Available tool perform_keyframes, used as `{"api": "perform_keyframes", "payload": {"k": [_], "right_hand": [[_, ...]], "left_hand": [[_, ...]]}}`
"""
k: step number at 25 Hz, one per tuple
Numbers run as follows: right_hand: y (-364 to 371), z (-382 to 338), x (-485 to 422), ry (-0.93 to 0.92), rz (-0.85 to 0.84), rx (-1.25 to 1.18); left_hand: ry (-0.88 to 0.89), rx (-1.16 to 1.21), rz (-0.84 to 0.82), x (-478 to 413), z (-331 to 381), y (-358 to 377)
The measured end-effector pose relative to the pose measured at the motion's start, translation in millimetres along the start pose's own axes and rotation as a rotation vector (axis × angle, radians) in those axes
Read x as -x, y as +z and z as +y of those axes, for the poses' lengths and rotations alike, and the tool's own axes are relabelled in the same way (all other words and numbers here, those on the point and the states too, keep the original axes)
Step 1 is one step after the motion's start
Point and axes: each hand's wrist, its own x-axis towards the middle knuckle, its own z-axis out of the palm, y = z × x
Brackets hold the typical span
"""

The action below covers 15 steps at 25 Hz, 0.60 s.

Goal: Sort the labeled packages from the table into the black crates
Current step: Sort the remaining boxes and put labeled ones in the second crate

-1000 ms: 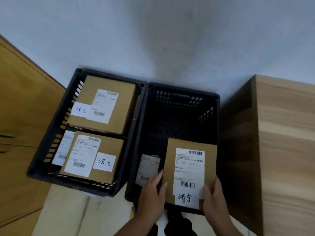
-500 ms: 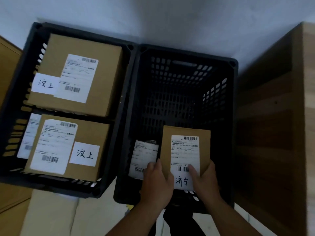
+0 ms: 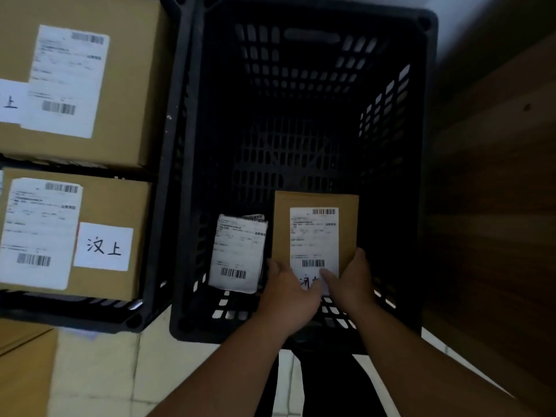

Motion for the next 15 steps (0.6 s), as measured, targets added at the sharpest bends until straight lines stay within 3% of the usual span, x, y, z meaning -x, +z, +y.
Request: {"api": "perform_keyframes", "payload": {"k": [3,6,15], "right_hand": [[-1.4,2.1,0.2,0.027,-0.001,-0.011],[-15.5,-5.6,14.8,-0.012,0.004,0.053],[-121.5,-54.4,136.6,-0.324,0.009,0.138]], "left_hand": [[-0.034,-0.002,0.000,-3.1,2.7,5.0],[0.083,-0.088,0.078,15.5,7.5,-1.8],[0.225,-0.247,0.209,139.8,68.3,-66.5]]}}
